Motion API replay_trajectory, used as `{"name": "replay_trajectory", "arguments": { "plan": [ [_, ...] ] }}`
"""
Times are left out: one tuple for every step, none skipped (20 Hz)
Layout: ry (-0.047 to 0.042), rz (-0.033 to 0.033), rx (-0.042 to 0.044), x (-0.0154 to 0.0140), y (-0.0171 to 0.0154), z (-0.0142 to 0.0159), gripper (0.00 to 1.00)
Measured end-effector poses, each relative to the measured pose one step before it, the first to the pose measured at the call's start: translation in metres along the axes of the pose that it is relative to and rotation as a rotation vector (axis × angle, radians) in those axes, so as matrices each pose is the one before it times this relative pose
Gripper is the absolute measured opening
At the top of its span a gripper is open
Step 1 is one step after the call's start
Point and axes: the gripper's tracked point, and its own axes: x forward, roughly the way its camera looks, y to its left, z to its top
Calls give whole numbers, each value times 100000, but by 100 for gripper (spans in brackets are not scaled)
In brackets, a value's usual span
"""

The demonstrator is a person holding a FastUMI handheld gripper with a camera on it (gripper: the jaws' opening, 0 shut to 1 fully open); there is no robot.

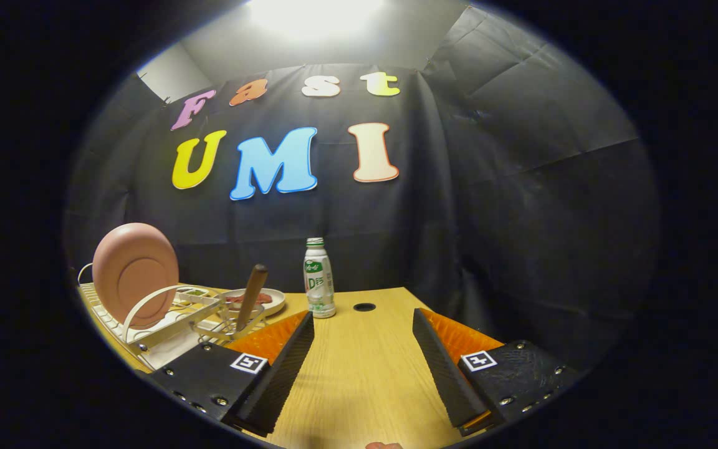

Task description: Take the plate from the dish rack, then take the spoon from the basket and place it into the plate.

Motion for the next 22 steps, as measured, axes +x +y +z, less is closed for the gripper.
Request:
{"name": "replay_trajectory", "arguments": {
  "plan": [
    [-2380,-2336,-465,23,-789,1129,97],
    [-1531,-1588,-751,-196,-699,928,97],
    [-742,-1051,-1019,-257,-597,804,97],
    [-556,-1106,-1605,-504,-692,908,97],
    [-212,-669,-1517,-526,-620,748,97],
    [-137,-645,-1357,-559,-517,701,97],
    [299,-664,-1540,-857,-609,787,97],
    [318,-325,-1099,-788,-324,671,97],
    [474,149,-684,-882,-82,678,97],
    [779,256,-718,-920,41,686,97],
    [897,146,-621,-884,43,523,97],
    [916,117,-489,-866,226,651,97],
    [994,612,-337,-792,350,481,97],
    [1352,805,-164,-982,546,643,97],
    [1462,1120,113,-838,709,528,97],
    [1393,1410,3,-1021,874,798,97],
    [284,1246,192,-802,867,837,97],
    [-447,1152,569,-761,856,1074,97],
    [-1274,1970,641,-671,1278,1205,97],
    [-1010,1917,588,-502,1321,1151,97],
    [-880,2288,971,-327,1315,1059,97],
    [-766,2076,993,-132,1362,1118,97]
  ]
}}
